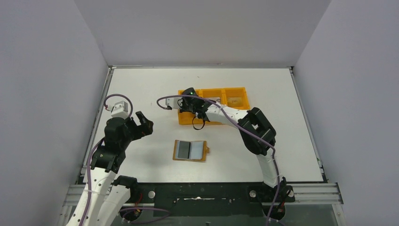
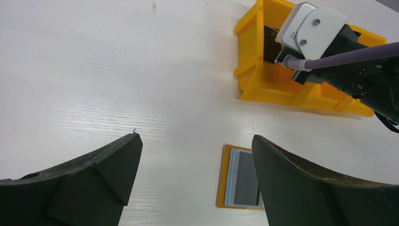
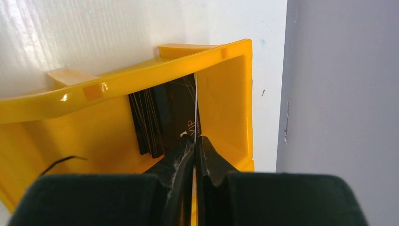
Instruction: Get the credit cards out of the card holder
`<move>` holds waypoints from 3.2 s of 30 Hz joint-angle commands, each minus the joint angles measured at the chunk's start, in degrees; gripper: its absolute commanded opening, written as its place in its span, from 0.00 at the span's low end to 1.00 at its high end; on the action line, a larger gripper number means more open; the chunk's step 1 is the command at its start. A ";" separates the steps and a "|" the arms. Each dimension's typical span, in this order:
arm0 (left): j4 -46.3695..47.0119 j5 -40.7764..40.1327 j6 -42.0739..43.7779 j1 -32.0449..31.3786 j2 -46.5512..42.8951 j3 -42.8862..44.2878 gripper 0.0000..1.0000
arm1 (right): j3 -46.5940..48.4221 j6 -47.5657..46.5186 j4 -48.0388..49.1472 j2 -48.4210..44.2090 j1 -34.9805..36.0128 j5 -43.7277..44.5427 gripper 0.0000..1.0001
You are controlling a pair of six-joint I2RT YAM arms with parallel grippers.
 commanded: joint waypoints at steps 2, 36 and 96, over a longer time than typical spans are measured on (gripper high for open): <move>2.32 -1.00 0.92 0.01 -0.55 0.81 0.89 | 4.65 -2.86 1.48 2.45 -0.71 2.35 0.02; 2.94 0.01 1.27 -0.04 0.26 0.65 0.89 | 4.41 5.17 4.25 2.45 -2.67 -1.05 0.37; 6.47 29.56 -1.20 -0.84 15.91 1.26 0.75 | -41.21 113.55 5.69 -23.24 14.58 -1.16 0.36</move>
